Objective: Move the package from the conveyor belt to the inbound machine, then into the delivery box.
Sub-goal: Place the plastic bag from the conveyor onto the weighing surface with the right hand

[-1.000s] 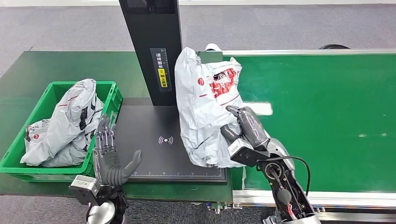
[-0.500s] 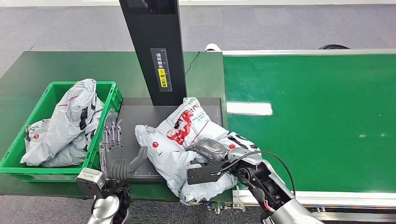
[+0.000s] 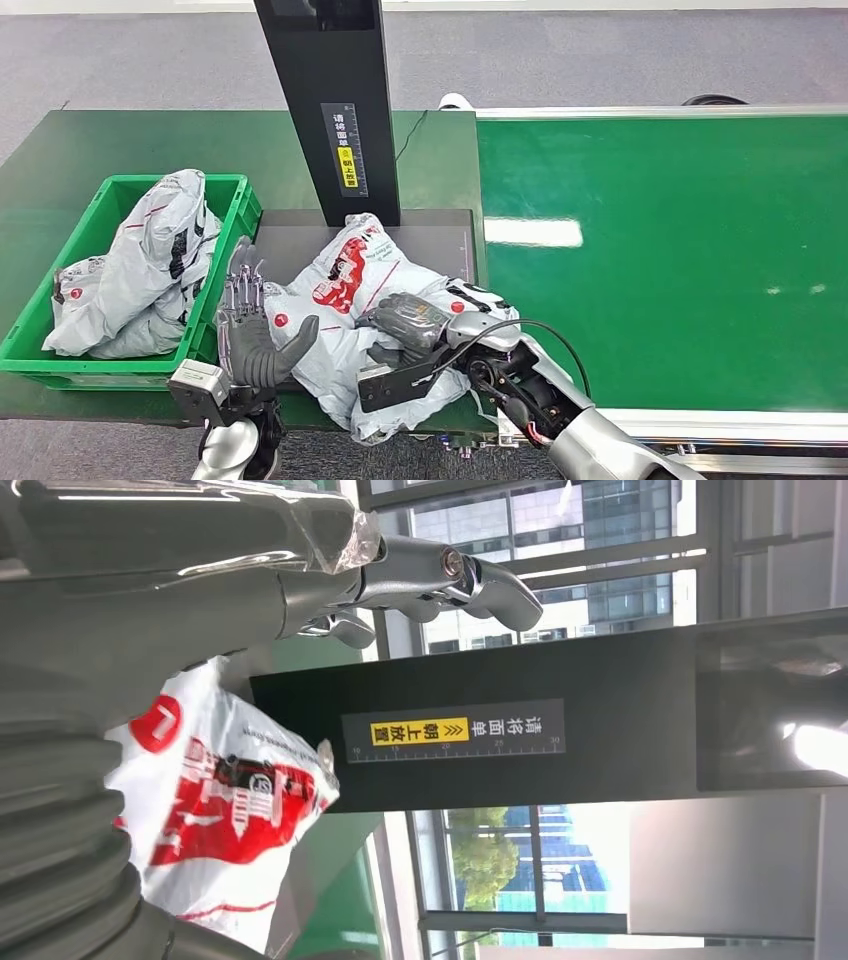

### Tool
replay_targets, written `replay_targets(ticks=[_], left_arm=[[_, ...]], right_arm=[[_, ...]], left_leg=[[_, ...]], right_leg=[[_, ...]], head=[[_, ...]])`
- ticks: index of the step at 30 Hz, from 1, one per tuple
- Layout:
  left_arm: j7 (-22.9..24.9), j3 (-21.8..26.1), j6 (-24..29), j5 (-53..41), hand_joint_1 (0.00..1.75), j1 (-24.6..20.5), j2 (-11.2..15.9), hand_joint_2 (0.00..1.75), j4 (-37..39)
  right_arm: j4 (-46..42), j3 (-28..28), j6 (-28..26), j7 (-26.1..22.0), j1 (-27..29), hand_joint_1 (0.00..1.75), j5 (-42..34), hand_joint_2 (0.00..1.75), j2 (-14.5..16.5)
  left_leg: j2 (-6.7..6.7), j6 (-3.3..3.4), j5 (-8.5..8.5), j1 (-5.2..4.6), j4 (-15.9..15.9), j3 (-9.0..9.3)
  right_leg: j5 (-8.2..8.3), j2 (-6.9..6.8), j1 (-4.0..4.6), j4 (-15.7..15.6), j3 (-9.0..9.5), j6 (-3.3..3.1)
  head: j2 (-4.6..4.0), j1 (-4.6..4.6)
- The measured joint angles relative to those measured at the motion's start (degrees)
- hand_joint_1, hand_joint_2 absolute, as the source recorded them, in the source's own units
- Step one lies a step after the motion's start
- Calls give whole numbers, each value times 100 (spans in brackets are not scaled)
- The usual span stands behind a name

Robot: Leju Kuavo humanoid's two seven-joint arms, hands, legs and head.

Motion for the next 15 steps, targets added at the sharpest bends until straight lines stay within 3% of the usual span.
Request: replay_targets(ticks=[5, 6, 9, 10, 15], left_arm=[[0, 1, 3, 25, 0, 24, 0, 175, 0], [-1, 2, -7, 50, 0, 40, -1, 175, 0], [-1, 7, -37, 102, 0, 84, -2, 175, 0], [-1, 6, -39, 102, 0, 90, -2, 175, 0], [28, 4, -158, 100, 0, 105, -12, 175, 0]], right_arm=[[41, 76, -285, 69, -15, 175, 86, 175, 69], [54, 90, -469, 147, -19, 165, 154, 175, 86], [94, 118, -988, 450, -46, 34, 370, 175, 149], [105, 124, -1101, 547, -55, 0, 430, 175, 166], [147, 80, -1523, 1036, -55, 0, 547, 175, 191]], left_leg=[[-1, 0, 0, -2, 0, -2], [-1, 0, 0, -2, 0, -2], [-1, 0, 0, -1, 0, -1], [-1, 0, 0, -1, 0, -1], [-1, 0, 0, -1, 0, -1]], right_leg=[[0, 0, -2, 0, 0, 0], [0, 0, -2, 0, 0, 0], [0, 0, -1, 0, -2, 0], [0, 0, -1, 0, -2, 0], [0, 0, -1, 0, -3, 0]], head=[[0, 0], [0, 0], [0, -1], [0, -1], [0, 0]])
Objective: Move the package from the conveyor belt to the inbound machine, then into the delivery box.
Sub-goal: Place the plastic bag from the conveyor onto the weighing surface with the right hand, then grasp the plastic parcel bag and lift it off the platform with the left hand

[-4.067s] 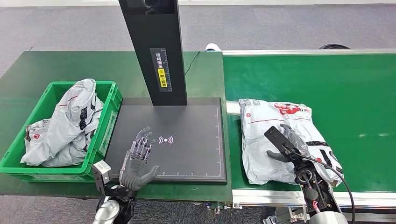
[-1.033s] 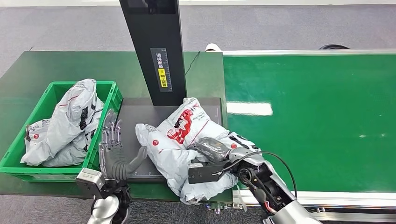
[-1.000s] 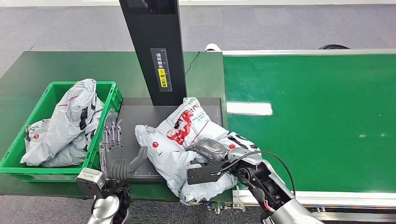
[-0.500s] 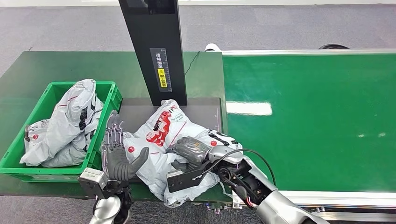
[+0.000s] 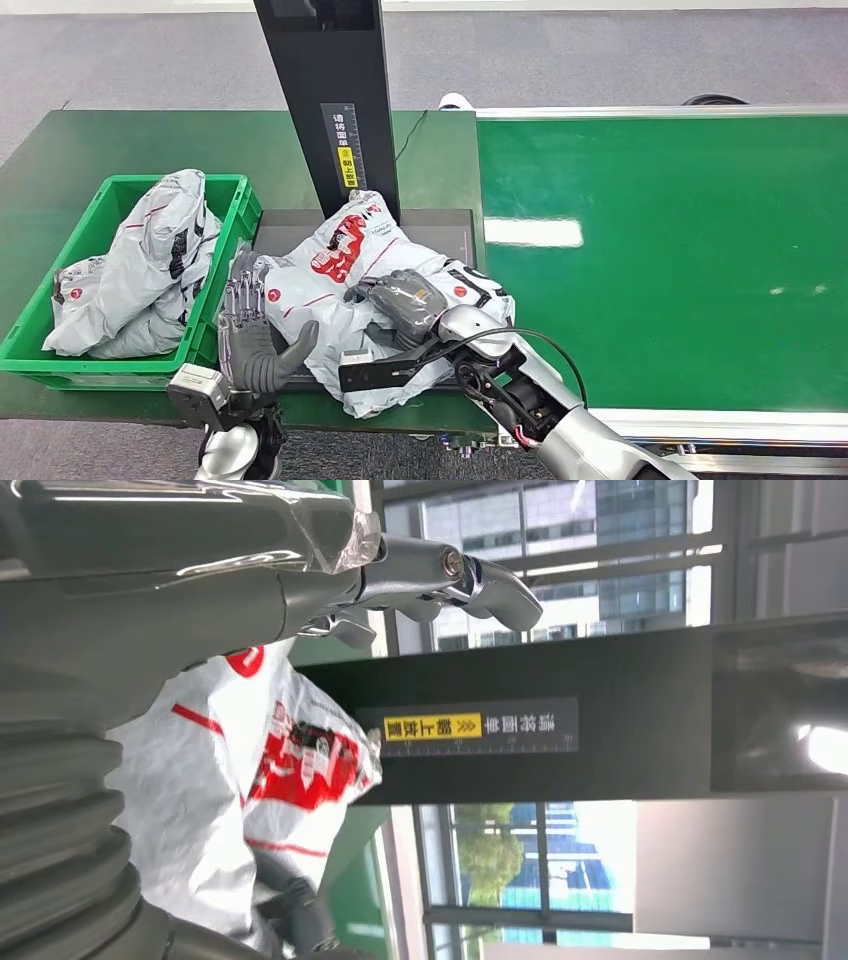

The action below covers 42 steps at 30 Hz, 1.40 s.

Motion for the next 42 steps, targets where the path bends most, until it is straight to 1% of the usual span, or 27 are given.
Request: replay_targets(ticks=[4, 8, 11, 16, 18, 22, 25, 30, 37, 39, 42], left_arm=[[79, 1, -227, 156, 0, 27, -3, 175, -11], [93, -2, -305, 190, 0, 55, -1, 175, -17], [103, -7, -326, 188, 0, 60, -1, 175, -17], [117, -11, -352, 173, 0, 61, -1, 175, -17], [162, -26, -445, 178, 0, 61, 3, 175, -17], [279, -65, -897, 374, 0, 68, 22, 175, -13], [375, -67, -1043, 259, 0, 72, 33, 175, -4], [397, -68, -1102, 177, 0, 75, 34, 175, 4], [430, -71, -1121, 127, 0, 74, 33, 175, 5], [553, -89, -1125, -76, 0, 68, 37, 175, 15], [855, -174, -1071, -696, 0, 15, 49, 175, 80]], right_arm=[[-104, -388, -215, 99, 134, 0, -509, 175, -16], [-409, -946, -430, -22, 407, 0, -988, 175, -86], [-608, -1269, -499, -116, 589, 0, -1135, 175, -139], [-797, -1518, -499, -191, 752, 0, -1248, 175, -190], [-900, -1635, -445, -351, 849, 0, -1542, 175, -192], [-1304, -2033, -469, -837, 1214, 0, -2358, 175, -184], [-1656, -2350, -445, -1005, 1538, 0, -2744, 175, -172], [-2018, -2641, -390, -1038, 1869, 0, -2844, 175, -155], [-2178, -2783, -338, -1051, 1976, 0, -2845, 175, -136], [-2209, -2793, -195, -1104, 2001, 0, -2844, 175, -138], [-2300, -2805, 247, -1260, 2086, 0, -2924, 175, -146]], left_leg=[[0, 0, 0, -1, 1, 0], [-2, 0, -1, -2, 1, 0], [-1, 0, -1, -2, 1, 0], [-1, 0, -1, -1, 0, 1], [-1, 0, -1, -1, 0, 1], [-3, 0, -2, -1, 1, -3], [-3, 3, -5, -2, 0, -4], [-1, 5, -7, -2, 0, -3], [-1, 5, -6, -1, 0, -1], [-1, 5, -6, -2, 1, -1], [-1, 5, -7, -2, 1, -2]], right_leg=[[0, 0, -1, 0, 0, 0], [0, -1, -2, -1, 0, 0], [0, 0, -2, -1, -1, 0], [0, 0, -1, -1, -1, 0], [0, 0, -1, -1, -1, 0], [-1, -2, -1, -1, -1, 0], [-1, -2, -2, -1, -2, 0], [-1, -1, -2, -1, -3, 0], [-1, -1, -1, -1, -2, 0], [-1, -1, -2, -1, -3, 0], [-1, -1, -2, -2, -4, 0]], head=[[0, 0], [0, -1], [0, -1], [0, -1], [0, -1], [0, 0], [0, -1], [0, -1], [0, -1], [0, -1], [0, -1]])
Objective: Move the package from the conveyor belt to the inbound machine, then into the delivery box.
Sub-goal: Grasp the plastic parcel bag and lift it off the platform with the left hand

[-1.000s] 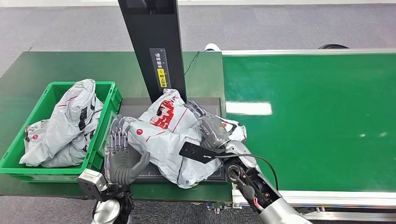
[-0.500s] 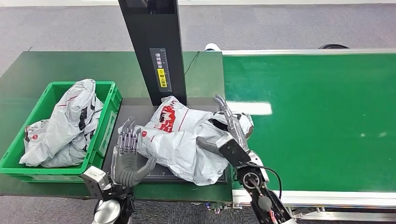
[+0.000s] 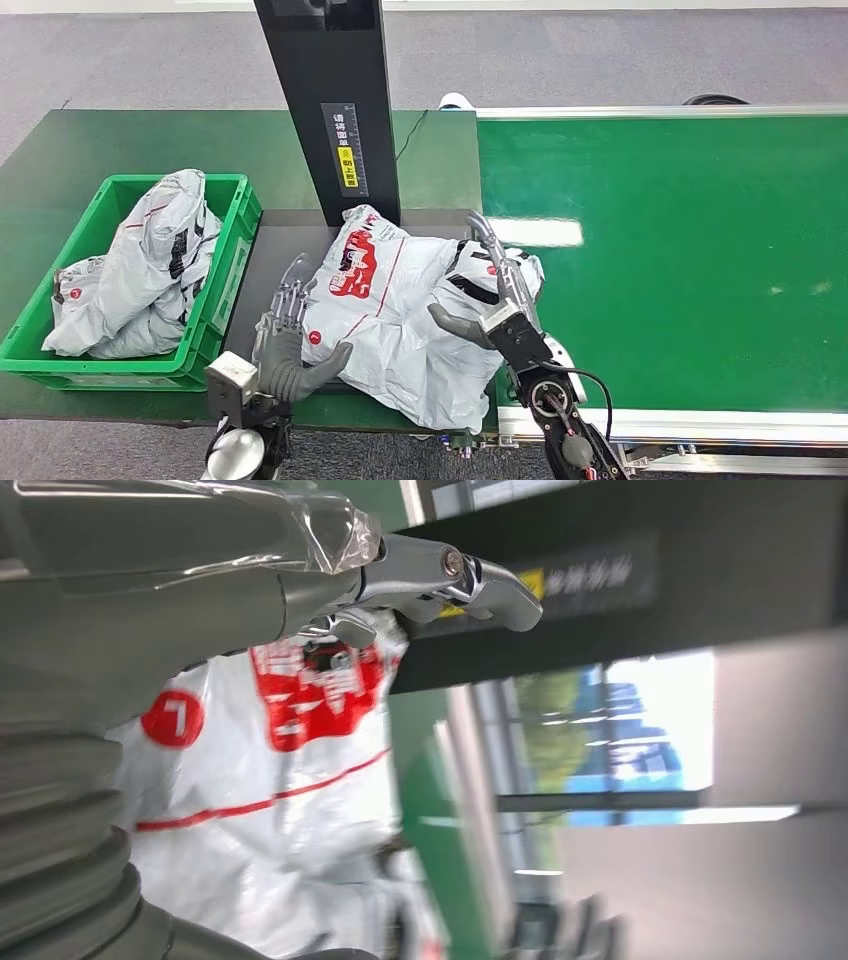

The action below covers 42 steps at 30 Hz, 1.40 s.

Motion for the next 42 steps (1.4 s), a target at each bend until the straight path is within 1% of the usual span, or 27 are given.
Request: replay_targets(ticks=[2, 4, 6, 8, 10, 11, 15, 19, 21, 24, 27, 30, 35, 41, 42], left_arm=[[162, -72, -115, -269, 0, -79, 5, 175, 84], [262, -159, -382, -382, 0, -169, 8, 175, 180], [341, -273, -539, -593, 0, -260, 11, 175, 275], [395, -384, -515, -868, 0, -357, 10, 175, 370], [407, -464, -329, -1142, 0, -462, 3, 175, 447], [427, -497, -165, -1344, 0, -516, 1, 175, 471], [669, -701, 494, -2495, 0, -697, 13, 175, 516], [970, -940, 747, -3338, 0, -883, 28, 175, 606], [1147, -1096, 643, -3690, 0, -1085, 24, 175, 743], [1556, -1319, 218, -3949, 0, -1491, -38, 175, 1095], [2114, -1485, -88, -4213, 0, -1863, -168, 175, 1648], [2419, -1562, -205, -4365, 0, -2099, -317, 175, 2273], [2618, -1611, -391, -4502, 0, -2334, -480, 175, 3104], [2687, -1615, -562, -4567, 0, -2550, -589, 175, 3577], [2708, -1616, -629, -4584, 9, -2586, -604, 175, 3643]], right_arm=[[-73, -31, 338, -127, 57, 0, -111, 175, -3], [-129, -75, 621, -216, 92, 0, -190, 175, -3], [-151, -102, 874, -141, 99, 0, -95, 175, -8], [-122, -85, 1044, 77, 93, 0, 320, 175, -23], [-41, -54, 1090, 187, 95, 0, 736, 175, -37], [0, -46, 1083, 137, 100, 0, 819, 175, -38], [8, -121, 1070, -236, 126, 0, 694, 175, -21], [-152, -288, 979, -389, 206, 0, 452, 175, 20], [-291, -451, 808, -519, 270, 0, 263, 175, 75], [-515, -699, 669, -599, 356, 0, 2, 175, 145], [-701, -899, 639, -604, 445, 0, -133, 175, 214], [-822, -1063, 598, -650, 511, 0, -212, 175, 300], [-1007, -1272, 510, -704, 577, 0, -344, 175, 460], [-1097, -1369, 469, -709, 599, 0, -409, 175, 554], [-1102, -1380, 464, -711, 599, 0, -420, 175, 568]], left_leg=[[0, 0, 0, 0, 0, -1], [1, 0, 0, 0, 0, 0], [2, 0, 0, 0, 0, 0], [1, 0, 0, 0, 0, 1], [0, 0, 1, 0, 0, 1], [0, 0, 1, 0, 0, 1], [1, 0, 1, 0, 0, 1], [-2, 0, 0, 0, 1, 0], [-5, 1, 1, 0, 2, -1], [-1, 1, 1, -1, 2, 2], [0, 1, 1, -2, 2, 5], [1, 1, 1, -2, 2, 6], [0, 1, 0, -1, 1, 6], [-2, 2, 0, -2, -1, 24], [-3, 3, 0, -2, -1, 30]], right_leg=[[0, 0, 0, 0, 0, 0], [0, 1, 0, 0, 0, 0], [0, 1, 0, 0, 1, 0], [0, 1, 0, 0, 2, 0], [1, 0, 0, 0, 2, 0], [1, 0, 0, 0, 2, 0], [1, 1, 0, 0, 1, 0], [1, -2, -1, 0, -1, 0], [1, -5, -1, -1, -1, 0], [2, -2, -1, -1, 3, 1], [3, -1, -2, -1, 6, 1], [3, 1, -2, -1, 6, 1], [2, 0, -1, -1, 8, 1], [0, -5, -2, -1, 34, 2], [0, -6, -2, -1, 43, 2]], head=[[0, 0], [0, 0], [0, -1], [0, 0], [0, -1], [0, -1], [0, 0], [0, 0], [0, 0], [0, 0], [0, -1], [0, -1], [0, -1], [0, 1], [0, 1]])
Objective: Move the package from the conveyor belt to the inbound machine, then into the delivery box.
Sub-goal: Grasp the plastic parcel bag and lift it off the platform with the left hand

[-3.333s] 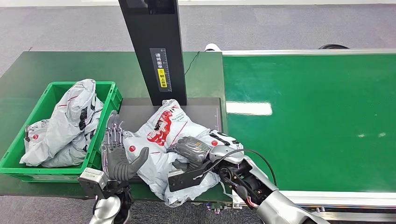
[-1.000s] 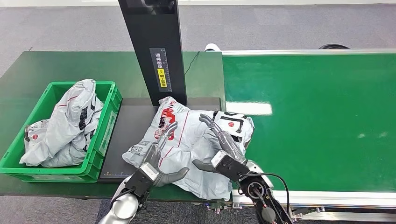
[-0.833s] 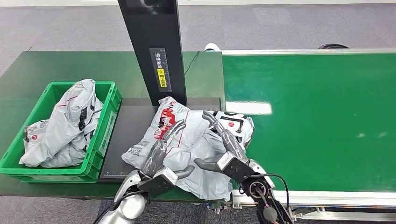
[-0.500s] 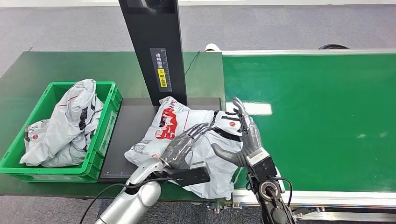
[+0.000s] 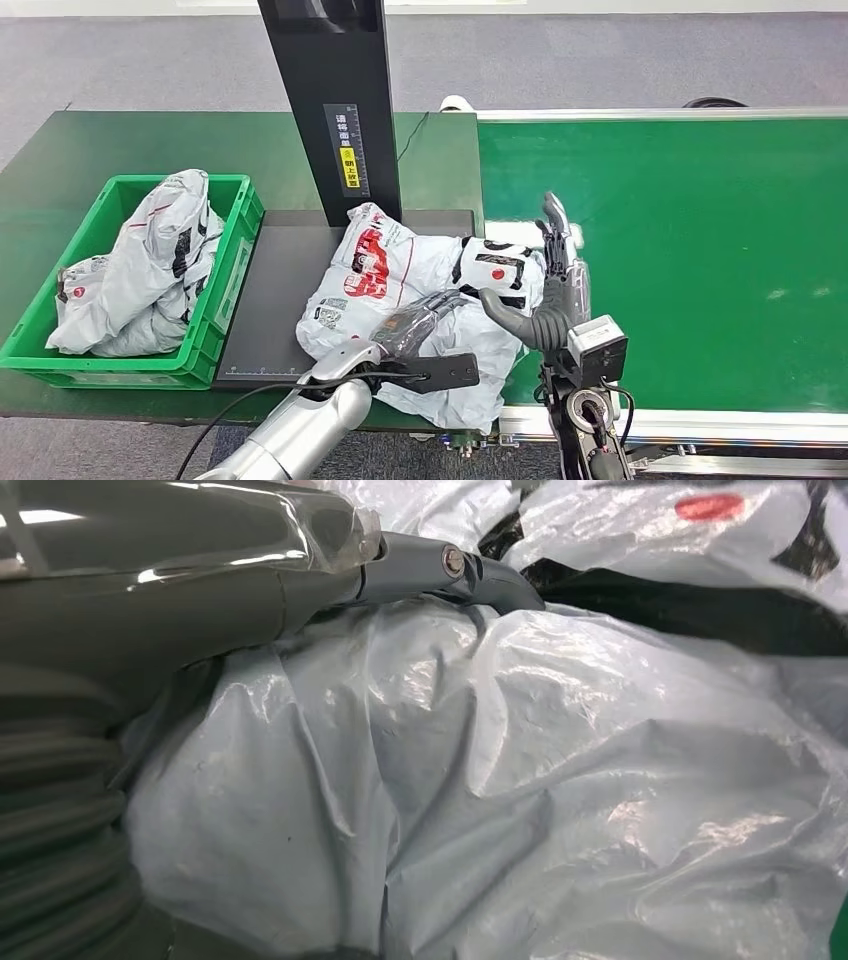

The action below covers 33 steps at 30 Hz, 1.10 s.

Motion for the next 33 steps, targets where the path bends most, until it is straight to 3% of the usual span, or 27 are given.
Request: replay_targets(ticks=[3, 4, 15, 29, 33], left_arm=[[13, 5, -121, -31, 120, -78, -31, 175, 184], [-2, 9, -123, -32, 151, -95, -36, 175, 234], [-210, 89, -48, 29, 174, -212, -44, 175, 378], [-517, 309, -14, 347, 175, -182, -6, 175, 376], [-575, 407, 424, 551, 175, -76, 10, 175, 360]], right_arm=[[-3, -8, -11, -3, 0, 0, -13, 175, 36], [-3, -9, -20, -3, 0, 0, -14, 175, 44], [-31, -14, -78, 27, 33, 0, -70, 175, 54], [-147, -55, -111, 34, 126, 0, -99, 175, 50], [-216, -68, -122, 74, 167, 0, -140, 175, 43]], left_leg=[[-3, 3, -2, -1, -1, 26], [-5, 4, -3, -1, -1, 34], [-7, 5, -4, -1, -1, 67], [-5, 5, -7, -1, -3, 65], [1, 5, -7, -1, -3, 66]], right_leg=[[-3, -3, -1, -1, 29, 2], [-4, -4, -1, -1, 37, 3], [-5, -7, 0, -2, 70, 3], [-6, -5, 0, -2, 66, 2], [-6, 1, 1, -2, 64, 2]], head=[[0, -1], [0, -1], [0, -1], [0, -1], [0, 0]])
